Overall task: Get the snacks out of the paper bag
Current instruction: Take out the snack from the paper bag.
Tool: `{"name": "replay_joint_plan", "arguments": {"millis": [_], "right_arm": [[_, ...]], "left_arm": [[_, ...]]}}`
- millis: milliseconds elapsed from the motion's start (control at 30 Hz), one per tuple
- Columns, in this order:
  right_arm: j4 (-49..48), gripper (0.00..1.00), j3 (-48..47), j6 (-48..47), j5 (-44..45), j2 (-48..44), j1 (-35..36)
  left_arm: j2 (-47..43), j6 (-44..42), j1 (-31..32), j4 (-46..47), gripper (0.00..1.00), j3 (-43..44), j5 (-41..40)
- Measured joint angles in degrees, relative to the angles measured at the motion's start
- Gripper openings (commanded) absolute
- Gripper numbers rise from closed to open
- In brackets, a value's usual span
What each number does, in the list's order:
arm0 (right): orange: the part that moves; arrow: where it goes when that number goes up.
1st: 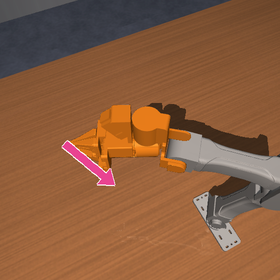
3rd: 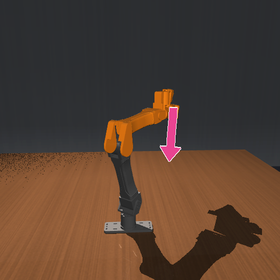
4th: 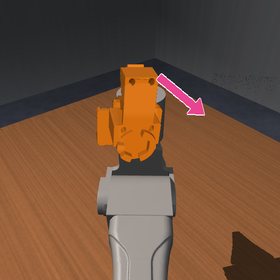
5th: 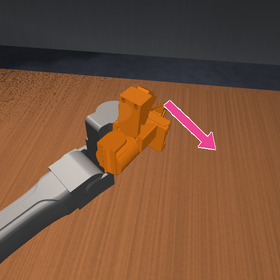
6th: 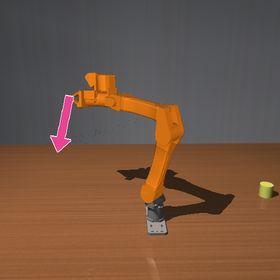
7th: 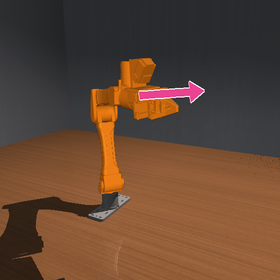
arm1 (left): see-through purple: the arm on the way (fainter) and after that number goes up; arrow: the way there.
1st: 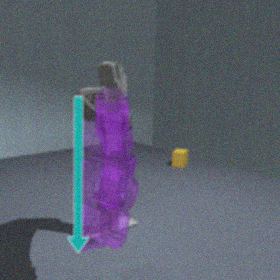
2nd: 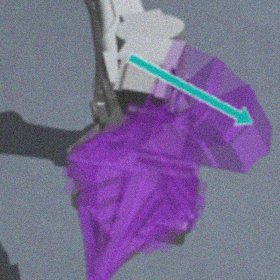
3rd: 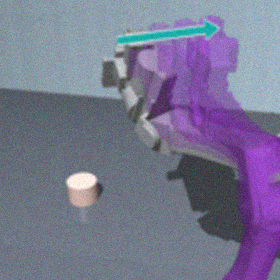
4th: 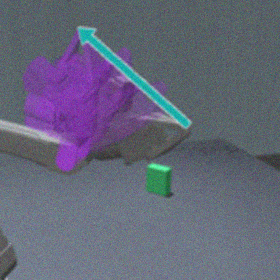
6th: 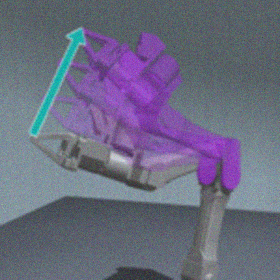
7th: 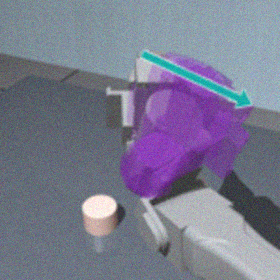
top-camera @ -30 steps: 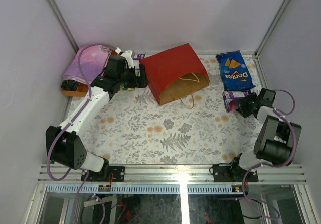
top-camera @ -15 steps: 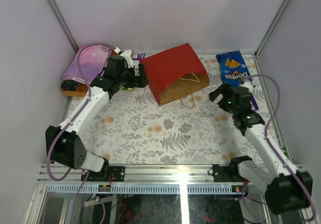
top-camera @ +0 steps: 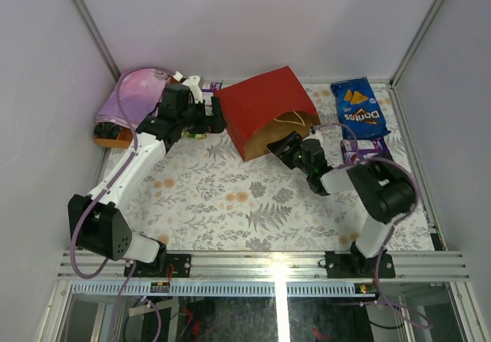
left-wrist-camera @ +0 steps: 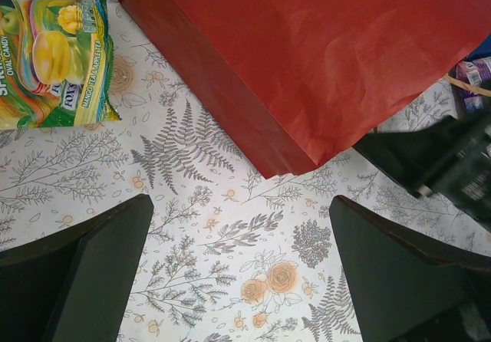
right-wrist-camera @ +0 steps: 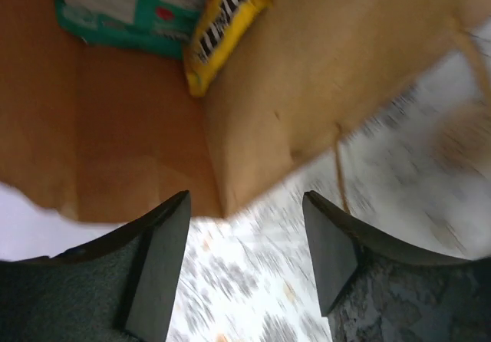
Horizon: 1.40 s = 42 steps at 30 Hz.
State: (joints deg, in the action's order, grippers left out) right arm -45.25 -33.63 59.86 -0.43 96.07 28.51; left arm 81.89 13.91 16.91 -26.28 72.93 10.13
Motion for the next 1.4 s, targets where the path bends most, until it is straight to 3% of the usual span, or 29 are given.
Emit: {"name": "replay_joint_plan", "arguments": {"millis": [133,333,600,1067,1267,1333,1400], "right_arm": [[-13.88,0.63,-6.99,8.76,-0.15,14.23,0.46],[-19.10,0.61,-18.14,16.81,2.99,23.28,2.14],[-10.32,0.67,-24.17,24.46,10.54,25.81,3.78],[-4.15,0.58,-31.56,30.80,14.08,33.20,4.50],[-0.63,0.47,-39.47,31.23,14.93,37.70,4.50],[0.31,0.35,-41.97,31.34,15.06,39.23,4.50],[1.18,0.16,-43.39,31.45,15.41,40.24,4.50]], "left_arm": [[-0.68,0.22,0.00,-0.20,1.00,0.02,0.09],[-1.36,0.39,0.00,-0.37,1.00,0.02,0.68],[-1.51,0.63,-0.07,-0.37,1.00,0.02,2.01],[-1.92,0.87,-0.55,-0.37,1.00,0.04,2.99],[-1.92,0.87,-0.59,-0.37,1.00,0.02,3.02],[-1.92,0.87,-0.61,-0.37,1.00,0.04,3.04],[-1.95,0.87,-0.68,-0.37,1.00,0.02,3.04]]}}
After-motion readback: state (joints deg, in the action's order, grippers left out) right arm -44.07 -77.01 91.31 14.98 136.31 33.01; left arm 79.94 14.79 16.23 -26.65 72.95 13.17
